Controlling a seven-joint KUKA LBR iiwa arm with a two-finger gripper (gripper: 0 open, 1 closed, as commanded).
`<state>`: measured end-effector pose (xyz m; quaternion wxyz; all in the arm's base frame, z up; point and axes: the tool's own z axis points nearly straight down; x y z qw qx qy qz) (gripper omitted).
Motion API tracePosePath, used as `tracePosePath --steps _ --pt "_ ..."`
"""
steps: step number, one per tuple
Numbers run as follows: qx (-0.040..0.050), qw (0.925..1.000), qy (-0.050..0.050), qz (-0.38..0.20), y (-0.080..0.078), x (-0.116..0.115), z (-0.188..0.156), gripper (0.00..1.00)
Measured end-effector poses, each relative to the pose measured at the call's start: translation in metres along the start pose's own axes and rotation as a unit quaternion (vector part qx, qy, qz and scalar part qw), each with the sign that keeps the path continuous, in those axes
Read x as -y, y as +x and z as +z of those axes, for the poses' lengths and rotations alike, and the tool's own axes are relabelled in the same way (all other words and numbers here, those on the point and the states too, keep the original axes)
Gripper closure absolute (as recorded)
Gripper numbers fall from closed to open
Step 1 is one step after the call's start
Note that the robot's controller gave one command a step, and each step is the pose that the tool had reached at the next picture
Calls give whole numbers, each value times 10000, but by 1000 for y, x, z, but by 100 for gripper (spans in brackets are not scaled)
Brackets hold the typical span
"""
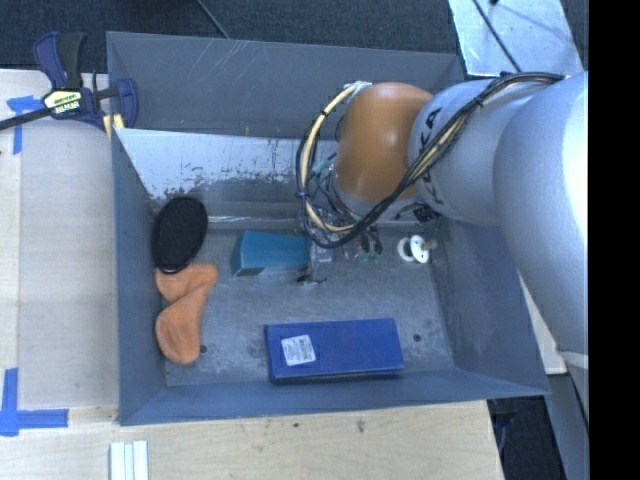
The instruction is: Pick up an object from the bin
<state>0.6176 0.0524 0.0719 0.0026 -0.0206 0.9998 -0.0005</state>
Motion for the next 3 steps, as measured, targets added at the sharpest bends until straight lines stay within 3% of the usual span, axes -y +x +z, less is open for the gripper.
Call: tracePosePath --steps 1,2,3 --pt "-68 10000 -4 -61 3 5 -48 100" --pt "-4 10000 2 16 -3 1 -80 100" --pt "-46 9998 2 -175 24 -11 -157 100"
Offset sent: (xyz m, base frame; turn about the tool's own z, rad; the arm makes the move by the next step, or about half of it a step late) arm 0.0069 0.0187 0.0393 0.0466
